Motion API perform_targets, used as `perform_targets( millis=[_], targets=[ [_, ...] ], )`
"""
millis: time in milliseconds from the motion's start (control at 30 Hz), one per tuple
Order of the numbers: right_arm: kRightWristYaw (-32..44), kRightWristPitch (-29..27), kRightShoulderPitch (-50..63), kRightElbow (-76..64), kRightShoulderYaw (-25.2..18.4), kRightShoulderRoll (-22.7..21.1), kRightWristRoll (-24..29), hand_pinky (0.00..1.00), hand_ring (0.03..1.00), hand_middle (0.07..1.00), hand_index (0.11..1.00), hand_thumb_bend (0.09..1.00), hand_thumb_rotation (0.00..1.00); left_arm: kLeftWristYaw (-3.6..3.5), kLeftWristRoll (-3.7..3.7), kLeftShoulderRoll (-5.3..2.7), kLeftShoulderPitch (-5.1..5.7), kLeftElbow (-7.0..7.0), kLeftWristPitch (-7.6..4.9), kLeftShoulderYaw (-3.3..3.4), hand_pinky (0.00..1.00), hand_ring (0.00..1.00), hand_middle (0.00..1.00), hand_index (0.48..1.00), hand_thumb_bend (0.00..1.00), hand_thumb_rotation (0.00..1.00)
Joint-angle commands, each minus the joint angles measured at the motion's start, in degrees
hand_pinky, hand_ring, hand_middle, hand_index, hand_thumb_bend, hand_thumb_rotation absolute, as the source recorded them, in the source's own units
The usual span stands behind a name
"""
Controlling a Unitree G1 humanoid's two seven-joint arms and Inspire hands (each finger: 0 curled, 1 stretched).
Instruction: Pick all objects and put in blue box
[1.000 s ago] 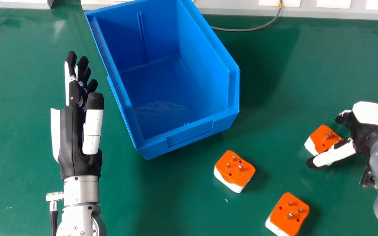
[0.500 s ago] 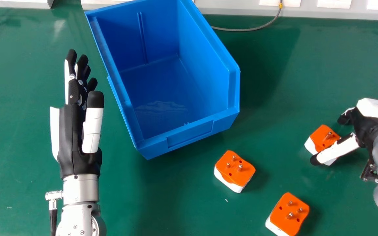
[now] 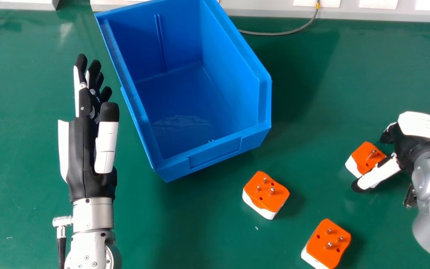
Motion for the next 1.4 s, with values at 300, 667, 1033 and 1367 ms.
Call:
perform_targets(
  millis=[300,667,1033,1367],
  targets=[
    [-1.76,0.85,0.01,-1.08,-0.46,3.11,1.44,0.32,0.461,0.56,0.685,0.728,0.24,0.25,0.6,-0.39,0.43,-1.29,-0.53,-0.27,0.95,0.98,0.98,0.989,0.95,0.91],
    [-2.33,3.14,-1.02,-0.73,0.5,3.05,0.16,0.28,0.404,0.511,0.67,0.647,0.32,-0.39,-0.01,-0.21,0.11,0.22,-1.07,-0.02,0.95,0.98,0.97,0.985,0.96,0.91],
    [-3.03,3.17,-0.19,-3.54,-1.08,3.08,1.62,0.32,0.434,0.501,0.601,0.575,0.23,-0.11,0.26,-0.1,0.0,0.31,-1.07,0.04,0.95,0.98,0.97,0.983,0.96,0.9],
    [-3.28,3.07,0.34,-5.46,-2.47,2.57,2.67,0.36,0.491,0.575,0.668,0.713,0.47,0.03,0.36,-0.06,-0.08,0.29,-0.94,0.05,0.95,0.98,0.97,0.984,0.96,0.91]
  ],
)
